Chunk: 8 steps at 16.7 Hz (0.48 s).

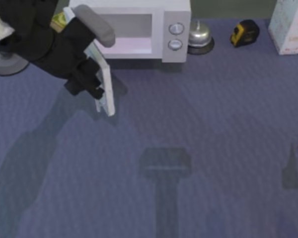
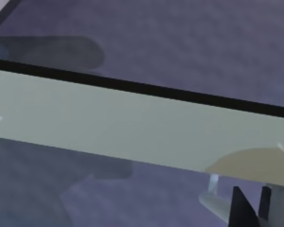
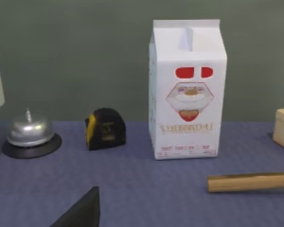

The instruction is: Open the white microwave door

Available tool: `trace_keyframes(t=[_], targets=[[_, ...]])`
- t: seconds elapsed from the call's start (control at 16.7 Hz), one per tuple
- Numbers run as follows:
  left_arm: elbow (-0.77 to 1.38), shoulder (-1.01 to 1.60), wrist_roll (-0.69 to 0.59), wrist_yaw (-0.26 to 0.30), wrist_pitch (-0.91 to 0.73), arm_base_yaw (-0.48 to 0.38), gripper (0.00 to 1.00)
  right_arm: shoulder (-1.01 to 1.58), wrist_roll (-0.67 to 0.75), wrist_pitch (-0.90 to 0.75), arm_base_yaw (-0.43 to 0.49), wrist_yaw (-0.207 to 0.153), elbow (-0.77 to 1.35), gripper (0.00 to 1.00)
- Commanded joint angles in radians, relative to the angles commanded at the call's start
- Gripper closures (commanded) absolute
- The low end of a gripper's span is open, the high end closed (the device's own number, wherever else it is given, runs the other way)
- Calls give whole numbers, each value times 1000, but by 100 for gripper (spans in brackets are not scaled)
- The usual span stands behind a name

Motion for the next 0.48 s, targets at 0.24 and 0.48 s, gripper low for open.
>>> trace_keyframes(t=[0.24, 0.48], targets=[[6, -3, 80, 28, -26, 33, 100, 0, 0, 0, 0, 0, 0, 0], [7, -3, 182, 72, -64, 74, 100, 0, 0, 0, 0, 0, 0, 0]])
